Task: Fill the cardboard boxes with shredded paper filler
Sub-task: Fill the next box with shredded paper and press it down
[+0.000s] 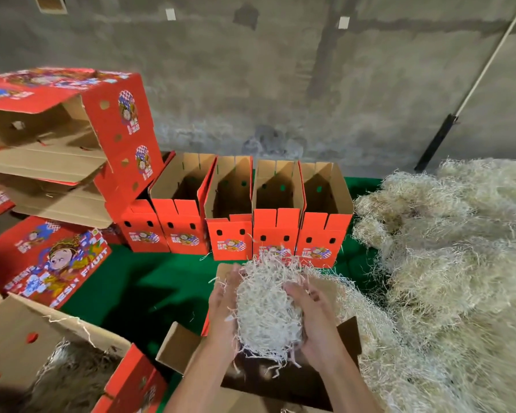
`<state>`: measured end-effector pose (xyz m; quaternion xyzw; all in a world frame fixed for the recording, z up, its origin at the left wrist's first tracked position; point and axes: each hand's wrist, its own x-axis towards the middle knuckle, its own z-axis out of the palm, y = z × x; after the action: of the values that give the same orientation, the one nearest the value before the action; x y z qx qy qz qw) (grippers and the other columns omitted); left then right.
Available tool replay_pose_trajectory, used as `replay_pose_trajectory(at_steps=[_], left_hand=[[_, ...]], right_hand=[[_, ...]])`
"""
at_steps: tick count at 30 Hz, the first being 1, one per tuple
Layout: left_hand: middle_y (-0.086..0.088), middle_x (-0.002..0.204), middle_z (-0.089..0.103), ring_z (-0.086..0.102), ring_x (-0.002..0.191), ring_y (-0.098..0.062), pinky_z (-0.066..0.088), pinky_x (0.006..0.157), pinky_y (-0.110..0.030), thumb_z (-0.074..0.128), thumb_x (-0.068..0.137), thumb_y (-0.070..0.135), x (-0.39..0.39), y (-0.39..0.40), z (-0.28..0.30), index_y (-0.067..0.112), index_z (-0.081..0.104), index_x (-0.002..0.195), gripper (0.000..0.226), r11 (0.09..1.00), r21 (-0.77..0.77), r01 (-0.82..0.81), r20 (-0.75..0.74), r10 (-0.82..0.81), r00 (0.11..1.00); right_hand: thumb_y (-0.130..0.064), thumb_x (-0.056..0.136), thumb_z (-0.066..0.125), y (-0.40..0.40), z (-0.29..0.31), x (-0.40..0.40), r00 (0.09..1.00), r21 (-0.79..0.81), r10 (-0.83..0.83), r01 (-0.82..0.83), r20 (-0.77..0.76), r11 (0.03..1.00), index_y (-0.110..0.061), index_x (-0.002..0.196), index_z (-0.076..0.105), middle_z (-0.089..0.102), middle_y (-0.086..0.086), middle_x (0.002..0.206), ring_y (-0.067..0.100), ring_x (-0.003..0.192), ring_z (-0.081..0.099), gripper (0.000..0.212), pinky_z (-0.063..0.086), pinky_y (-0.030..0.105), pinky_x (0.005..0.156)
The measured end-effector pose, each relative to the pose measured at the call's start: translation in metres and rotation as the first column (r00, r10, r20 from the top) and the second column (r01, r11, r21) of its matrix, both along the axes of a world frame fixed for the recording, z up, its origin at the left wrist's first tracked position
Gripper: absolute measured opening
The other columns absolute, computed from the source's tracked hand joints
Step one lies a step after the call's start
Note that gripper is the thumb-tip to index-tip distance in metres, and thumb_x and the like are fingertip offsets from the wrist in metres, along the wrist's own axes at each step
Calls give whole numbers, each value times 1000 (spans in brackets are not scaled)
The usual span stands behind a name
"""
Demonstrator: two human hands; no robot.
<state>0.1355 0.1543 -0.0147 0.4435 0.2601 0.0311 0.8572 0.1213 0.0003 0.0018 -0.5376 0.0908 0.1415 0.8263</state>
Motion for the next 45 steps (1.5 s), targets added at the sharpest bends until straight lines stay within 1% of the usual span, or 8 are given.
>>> replay_pose_trajectory(at_steps=[5,9,15,19,30,38,39,45], left_hand=[[-12,127,66,65,115,-31,52,99,-43,69,80,51,5,-2,3,14,60,131,63,972,141,186,-150,-165,975],[-18,135,59,59,121,-31,43,107,-45,67,93,36,-3,-16,3,1,44,145,67,998,59,34,-114,-27,993],[-4,139,55,57,124,-14,48,104,-41,61,84,66,-19,-31,3,32,44,137,66,957,282,-72,18,70,997],[19,137,38,39,134,-11,31,112,-43,59,73,81,-25,-54,10,38,33,148,91,962,255,-99,-46,115,992],[12,133,61,56,124,-6,46,100,-28,75,63,67,-25,-51,11,37,56,131,77,899,361,246,-26,-254,967],[-15,110,73,69,102,-35,51,96,-49,83,73,36,4,-12,32,9,67,126,61,947,-147,286,-88,-300,950],[-18,111,71,68,102,-37,51,97,-49,79,79,33,6,-12,33,6,66,127,57,951,-176,255,-66,-269,961],[12,108,65,60,100,-14,47,81,-36,85,64,59,-13,-36,10,32,60,104,54,946,121,300,-221,-269,937]], right_hand=[[-58,68,82,4,-1,-2,987,-173,7,21,158,985,-17,118,69,74,7,114,23,108,69,67,53,44,100],[-9,101,56,6,-11,-5,988,-337,-34,83,149,938,-23,101,68,68,11,87,9,70,67,19,51,15,64],[-92,79,38,5,-7,-6,982,-490,7,89,191,867,-25,121,66,71,-10,104,10,101,68,84,49,41,100],[-70,93,50,23,5,5,877,-406,-255,424,407,810,-11,66,55,39,-7,45,13,38,34,65,38,23,42],[-76,85,56,21,1,2,888,-422,-339,449,311,788,-11,111,58,59,16,119,1,106,59,70,50,39,91],[-86,76,54,17,-5,-25,966,-537,-116,226,231,813,-9,92,52,53,7,58,2,71,33,79,50,56,72],[-86,77,53,18,-5,-26,963,-523,-120,233,241,820,-13,93,53,59,14,66,43,85,56,75,54,49,71],[-60,88,60,-10,15,30,898,-466,-351,438,264,769,-16,63,39,35,-11,45,8,41,34,55,34,10,43]])
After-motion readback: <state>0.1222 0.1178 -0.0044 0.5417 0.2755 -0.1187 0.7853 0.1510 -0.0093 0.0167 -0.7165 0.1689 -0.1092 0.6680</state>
